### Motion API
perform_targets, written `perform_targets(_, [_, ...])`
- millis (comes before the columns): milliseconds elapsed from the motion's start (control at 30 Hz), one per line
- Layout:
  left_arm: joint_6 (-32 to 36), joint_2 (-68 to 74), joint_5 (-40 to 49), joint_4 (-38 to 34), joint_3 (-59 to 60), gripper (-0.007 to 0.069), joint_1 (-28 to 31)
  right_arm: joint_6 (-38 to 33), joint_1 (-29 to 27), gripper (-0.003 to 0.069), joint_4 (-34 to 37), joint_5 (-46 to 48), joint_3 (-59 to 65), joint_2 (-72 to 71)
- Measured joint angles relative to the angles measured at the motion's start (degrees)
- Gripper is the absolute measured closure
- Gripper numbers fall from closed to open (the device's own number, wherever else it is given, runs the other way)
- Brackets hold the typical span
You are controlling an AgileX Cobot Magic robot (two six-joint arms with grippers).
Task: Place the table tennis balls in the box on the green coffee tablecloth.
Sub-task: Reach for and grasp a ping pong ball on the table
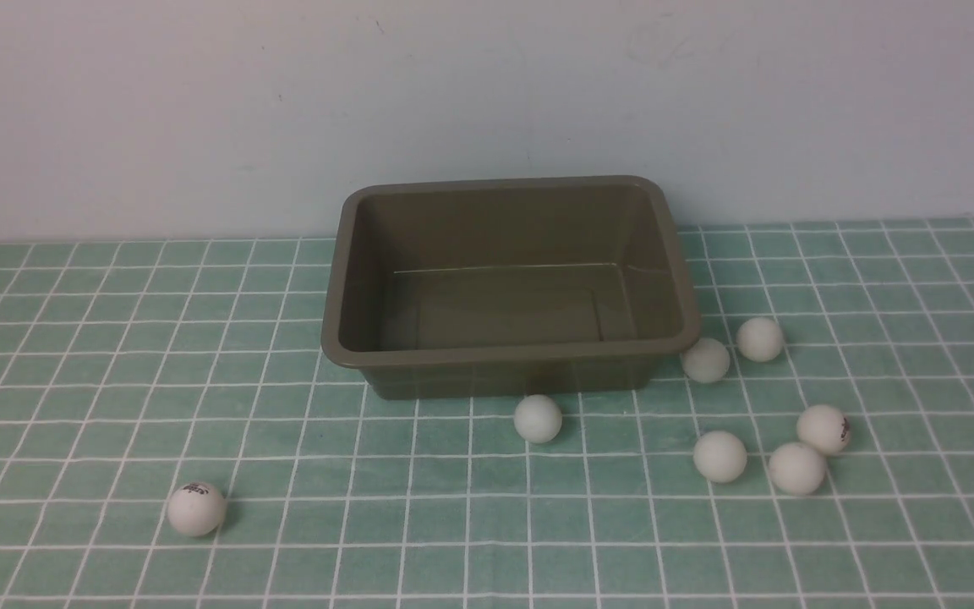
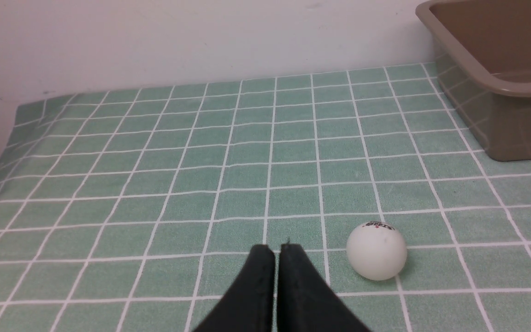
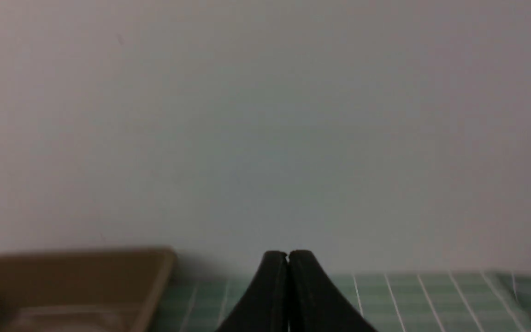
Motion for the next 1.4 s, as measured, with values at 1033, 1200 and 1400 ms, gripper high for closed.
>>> perform_targets(1033, [0.0, 0.0, 0.0, 0.0, 0.0, 0.0629, 0.0, -30.57, 3.0, 0.0669, 28.07, 29.22, -52.02, 75.28])
perform_targets(1200, [0.0, 0.0, 0.0, 0.0, 0.0, 0.0629, 0.0, -30.09, 3.0, 0.0659, 28.02, 29.12, -52.84, 78.78])
perform_targets(1400, [0.0, 0.0, 0.0, 0.0, 0.0, 0.0629, 0.0, -31.68, 3.0, 0.0527, 28.8, 28.13, -52.9, 82.74])
